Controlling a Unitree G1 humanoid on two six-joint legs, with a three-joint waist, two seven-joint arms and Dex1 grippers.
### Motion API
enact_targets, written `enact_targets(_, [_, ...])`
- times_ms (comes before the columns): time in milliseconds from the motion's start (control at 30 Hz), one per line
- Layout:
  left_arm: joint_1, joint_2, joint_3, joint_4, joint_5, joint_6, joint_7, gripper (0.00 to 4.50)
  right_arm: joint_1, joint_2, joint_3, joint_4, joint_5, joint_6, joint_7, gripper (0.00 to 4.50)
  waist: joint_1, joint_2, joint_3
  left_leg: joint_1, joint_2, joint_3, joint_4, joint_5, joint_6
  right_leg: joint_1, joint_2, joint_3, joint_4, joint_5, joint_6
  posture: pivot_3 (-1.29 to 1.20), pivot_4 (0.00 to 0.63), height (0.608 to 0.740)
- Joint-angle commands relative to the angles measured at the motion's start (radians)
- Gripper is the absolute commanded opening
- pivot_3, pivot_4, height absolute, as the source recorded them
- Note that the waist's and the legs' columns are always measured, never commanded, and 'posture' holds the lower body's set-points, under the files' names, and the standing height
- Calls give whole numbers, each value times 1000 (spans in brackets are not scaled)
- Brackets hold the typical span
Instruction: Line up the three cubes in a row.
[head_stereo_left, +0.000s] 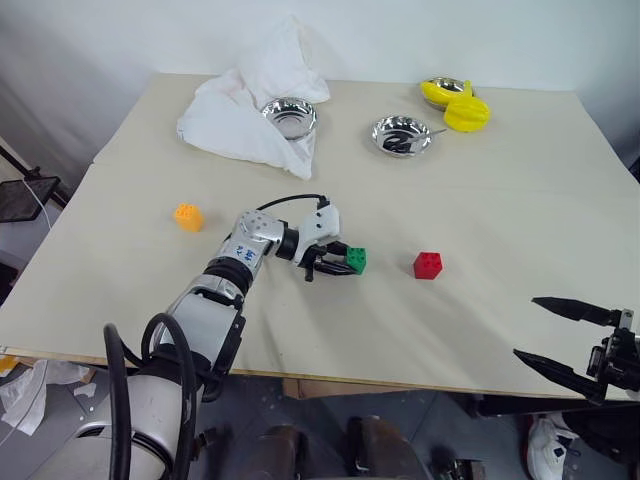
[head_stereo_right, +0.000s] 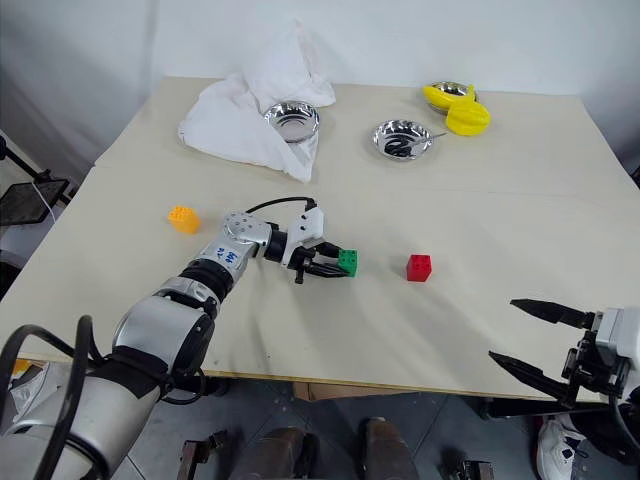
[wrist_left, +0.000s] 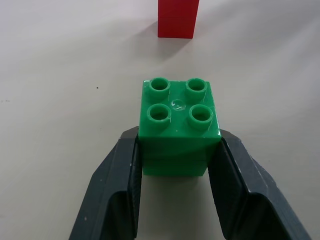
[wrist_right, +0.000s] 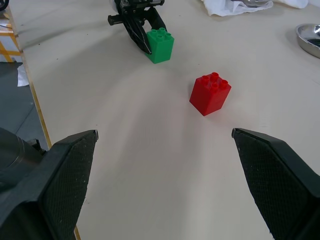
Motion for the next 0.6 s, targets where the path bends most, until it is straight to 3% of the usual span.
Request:
enact_targets(33, [-18, 14, 28, 1, -2, -20, 2, 2481, -1, 2, -21, -9, 21, 0, 3, 4500, 0, 0, 0, 0, 0, 0, 0, 0, 0, 0, 0, 0, 0, 0, 0, 0, 150, 740])
enact_targets(200, [-15, 24, 52, -2, -5, -50, 40, 4009, -18, 0, -5, -2, 19, 3, 6, 4500, 0, 0, 0, 0, 0, 0, 0, 0, 0, 0, 0, 0, 0, 0, 0, 0, 150, 740])
enact_targets(433, [44, 121, 152, -71, -116, -109, -203, 4009, -113, -7, 59, 33, 14, 7, 19, 4500, -6, 0, 0, 0, 0, 0, 0, 1, -1, -1, 0, 0, 2, 0, 0, 0, 150, 740])
enact_targets(533, [157, 231, 205, -205, -202, -130, -339, 4009, -198, -11, 114, 75, 5, 13, 31, 4500, -15, 1, 0, 0, 0, 1, 0, 1, -2, -2, 0, 0, 3, 0, 0, 0, 150, 740])
enact_targets(600, [284, 324, 260, -368, -272, -90, -347, 4009, -259, -12, 154, 117, -6, 16, 41, 4500, -21, 1, 0, 1, 1, 2, 1, 1, -2, -3, 0, 1, 6, 0, -1, 0, 150, 740])
